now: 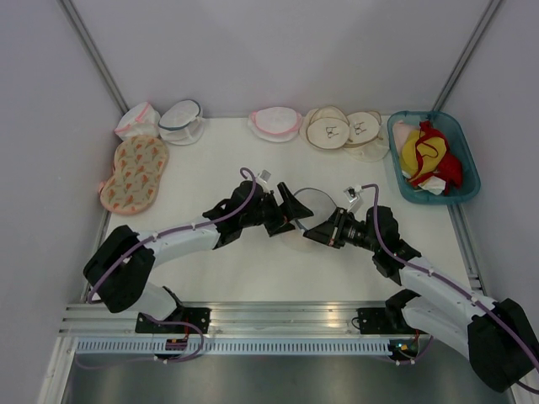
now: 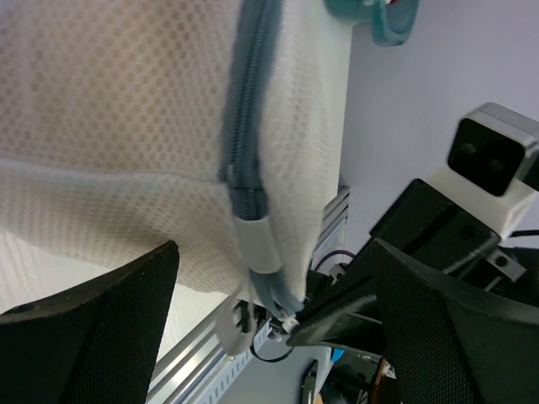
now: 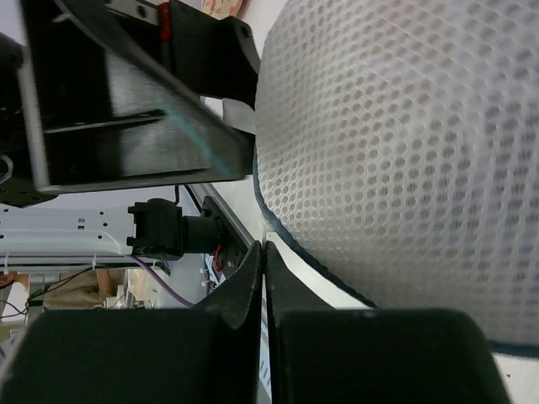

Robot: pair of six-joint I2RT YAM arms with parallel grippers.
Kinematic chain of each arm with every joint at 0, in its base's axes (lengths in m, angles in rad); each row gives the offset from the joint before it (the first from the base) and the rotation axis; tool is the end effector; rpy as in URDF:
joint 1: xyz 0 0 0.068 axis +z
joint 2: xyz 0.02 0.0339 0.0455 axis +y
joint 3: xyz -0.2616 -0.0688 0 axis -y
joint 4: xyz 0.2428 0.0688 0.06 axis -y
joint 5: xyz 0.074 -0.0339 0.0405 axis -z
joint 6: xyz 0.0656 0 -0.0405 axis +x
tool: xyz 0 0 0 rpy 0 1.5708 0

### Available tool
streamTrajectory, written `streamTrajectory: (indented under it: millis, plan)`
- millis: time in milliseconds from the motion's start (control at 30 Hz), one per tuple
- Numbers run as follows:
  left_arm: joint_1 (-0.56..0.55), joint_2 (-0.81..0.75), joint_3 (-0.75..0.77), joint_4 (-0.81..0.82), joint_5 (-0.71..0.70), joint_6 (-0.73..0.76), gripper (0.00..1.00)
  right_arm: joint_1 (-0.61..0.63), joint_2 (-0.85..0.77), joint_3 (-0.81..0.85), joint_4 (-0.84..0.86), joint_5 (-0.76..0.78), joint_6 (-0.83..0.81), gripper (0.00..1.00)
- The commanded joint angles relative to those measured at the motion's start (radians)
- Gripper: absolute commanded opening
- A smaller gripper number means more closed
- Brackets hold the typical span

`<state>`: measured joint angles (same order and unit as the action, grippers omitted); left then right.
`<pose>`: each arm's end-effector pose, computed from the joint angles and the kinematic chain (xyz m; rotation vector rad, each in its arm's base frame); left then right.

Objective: Unzip the laundry bag and remove the bra

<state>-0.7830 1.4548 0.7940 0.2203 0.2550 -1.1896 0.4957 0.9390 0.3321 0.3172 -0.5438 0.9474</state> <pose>0.2312 -0.2534 0.2131 -0.2858 2.3273 -1.4013 0.1808 0.1363 0.1982 0.0441 2.1040 1.4458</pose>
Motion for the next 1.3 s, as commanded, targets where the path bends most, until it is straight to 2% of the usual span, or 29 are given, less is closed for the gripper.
streamTrajectory:
  millis: [0, 67, 100, 200, 233, 300, 333, 367, 400, 600, 833, 900, 1033, 1167, 1200, 1267]
  plan:
    - [-0.004, 0.035, 0.021, 0.044, 0.009, -0.054, 0.96, 0.007, -0.025, 0.004, 0.042, -0.021, -0.001, 0.0]
    - [-0.004, 0.033, 0.004, 0.063, 0.01, -0.053, 0.89, 0.007, -0.022, 0.004, 0.043, -0.022, -0.001, 0.01]
    - [-0.002, 0.03, -0.002, 0.071, 0.009, -0.048, 0.79, 0.007, -0.022, 0.004, 0.043, -0.022, -0.002, 0.0]
    - [0.007, 0.032, -0.009, 0.091, 0.013, -0.042, 0.61, 0.007, -0.019, 0.012, 0.025, -0.021, -0.012, 0.01]
    - [0.01, 0.032, -0.01, 0.094, 0.018, -0.041, 0.43, 0.007, -0.019, 0.015, 0.014, -0.021, -0.016, 0.0]
    - [0.014, 0.033, -0.007, 0.09, 0.016, -0.035, 0.28, 0.01, -0.02, 0.03, -0.024, -0.013, -0.036, 0.0]
    - [0.019, 0.035, -0.006, 0.087, 0.018, -0.033, 0.12, 0.01, -0.019, 0.036, -0.039, -0.012, -0.044, 0.0]
    - [0.021, 0.033, -0.004, 0.082, 0.018, -0.03, 0.05, 0.009, -0.02, 0.045, -0.052, -0.008, -0.051, 0.0]
    - [0.024, 0.033, -0.003, 0.074, 0.017, -0.028, 0.02, 0.009, -0.02, 0.05, -0.076, -0.007, -0.058, 0.01]
    - [0.094, 0.026, -0.009, 0.048, 0.042, 0.016, 0.02, 0.011, -0.014, 0.11, -0.255, 0.027, -0.157, 0.0]
    - [0.229, 0.073, 0.004, 0.022, 0.219, 0.129, 0.02, 0.021, 0.038, 0.199, -0.536, 0.149, -0.318, 0.0]
    - [0.273, 0.094, 0.02, -0.013, 0.274, 0.195, 0.02, 0.023, 0.046, 0.22, -0.608, 0.237, -0.346, 0.0]
    - [0.3, 0.171, 0.118, -0.111, 0.475, 0.353, 0.02, 0.021, 0.072, 0.246, -0.658, 0.355, -0.364, 0.01]
    - [0.3, 0.226, 0.192, -0.214, 0.59, 0.546, 0.02, 0.021, 0.109, 0.278, -0.685, 0.459, -0.384, 0.0]
    - [0.301, 0.242, 0.207, -0.304, 0.604, 0.585, 0.02, 0.02, 0.116, 0.289, -0.696, 0.488, -0.39, 0.0]
    - [0.301, 0.259, 0.243, -0.355, 0.641, 0.68, 0.02, 0.021, 0.132, 0.32, -0.717, 0.566, -0.409, 0.01]
